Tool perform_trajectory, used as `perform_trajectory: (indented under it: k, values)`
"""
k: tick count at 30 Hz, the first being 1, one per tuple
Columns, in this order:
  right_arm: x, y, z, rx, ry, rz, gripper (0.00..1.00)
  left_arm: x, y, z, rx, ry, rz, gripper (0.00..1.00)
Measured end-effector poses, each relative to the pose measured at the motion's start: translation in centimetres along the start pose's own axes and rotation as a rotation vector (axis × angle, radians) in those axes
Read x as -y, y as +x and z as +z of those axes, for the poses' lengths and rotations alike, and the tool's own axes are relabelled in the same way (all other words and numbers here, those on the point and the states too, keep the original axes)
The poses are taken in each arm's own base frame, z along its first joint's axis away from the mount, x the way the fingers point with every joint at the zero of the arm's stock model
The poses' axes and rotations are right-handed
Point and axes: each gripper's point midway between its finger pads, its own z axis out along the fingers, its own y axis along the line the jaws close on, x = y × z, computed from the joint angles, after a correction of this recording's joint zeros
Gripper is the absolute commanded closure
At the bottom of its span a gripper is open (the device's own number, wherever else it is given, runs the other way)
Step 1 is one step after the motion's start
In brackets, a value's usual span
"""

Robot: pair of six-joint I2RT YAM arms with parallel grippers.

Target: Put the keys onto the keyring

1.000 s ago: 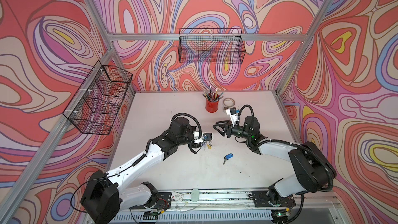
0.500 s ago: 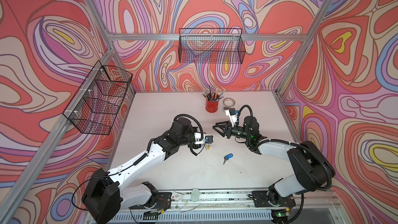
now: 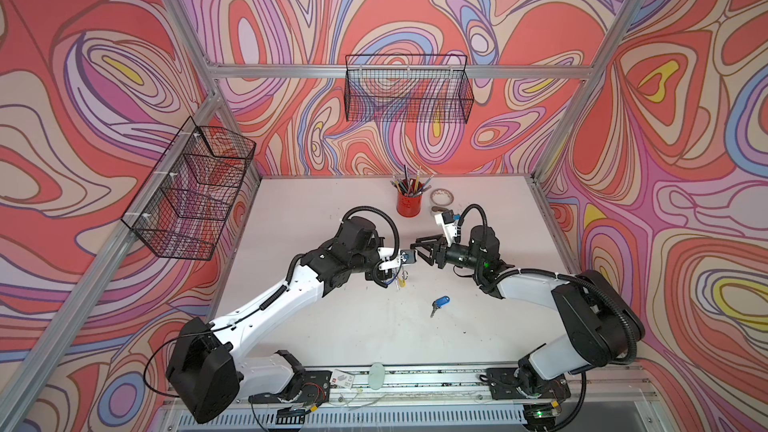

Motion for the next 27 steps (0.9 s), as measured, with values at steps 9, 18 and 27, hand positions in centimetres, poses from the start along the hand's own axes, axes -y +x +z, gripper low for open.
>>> perform_trajectory:
  k: [9,18,27]
  values:
    - [0.5,0.3,-0.2,0.011,0.025,0.011,0.45,-1.5,-1.6,-1.0,-0.022,0.009,-0.29,1.0]
    - [1.0,0.6,-0.4,0.019,0.048,0.021,0.45,-2.3,-1.9,-1.5,-0.065,0.014,-0.534,1.0]
    - [1.1,0.6,-0.4,0.022,0.053,0.033,0.45,-5.0,-2.1,-1.5,-0.134,-0.003,-0.791,1.0]
